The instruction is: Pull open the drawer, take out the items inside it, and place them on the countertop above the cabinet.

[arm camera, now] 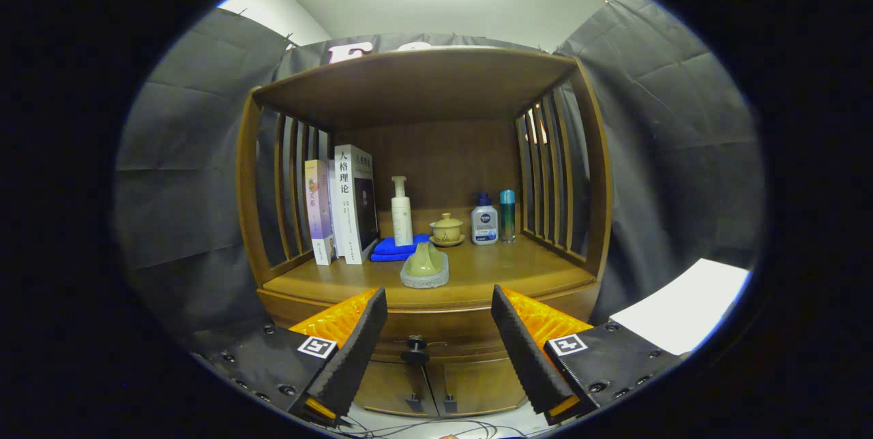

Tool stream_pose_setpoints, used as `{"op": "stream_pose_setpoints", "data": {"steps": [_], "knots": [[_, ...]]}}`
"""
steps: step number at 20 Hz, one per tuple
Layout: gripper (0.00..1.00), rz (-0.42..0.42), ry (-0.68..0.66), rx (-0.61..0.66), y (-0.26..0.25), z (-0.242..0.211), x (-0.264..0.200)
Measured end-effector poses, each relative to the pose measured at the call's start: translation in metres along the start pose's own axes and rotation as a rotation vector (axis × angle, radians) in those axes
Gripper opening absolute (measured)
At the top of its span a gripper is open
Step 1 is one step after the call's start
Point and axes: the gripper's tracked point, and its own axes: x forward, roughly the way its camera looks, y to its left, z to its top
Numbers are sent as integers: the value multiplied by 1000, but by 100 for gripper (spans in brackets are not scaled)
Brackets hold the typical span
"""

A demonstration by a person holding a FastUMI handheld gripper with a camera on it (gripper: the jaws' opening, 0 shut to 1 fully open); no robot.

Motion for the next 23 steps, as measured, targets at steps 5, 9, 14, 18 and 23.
{"op": "stream_pose_setpoints", "data": {"steps": [5,9,14,18,23], "knots": [[97,57,-56,36,10,54,-55],[98,49,-118,42,0,96,-91],[98,10,-158,88,-18,108,-103],[98,15,-134,137,-16,97,-97],[98,23,-109,69,-8,84,-92]]}}
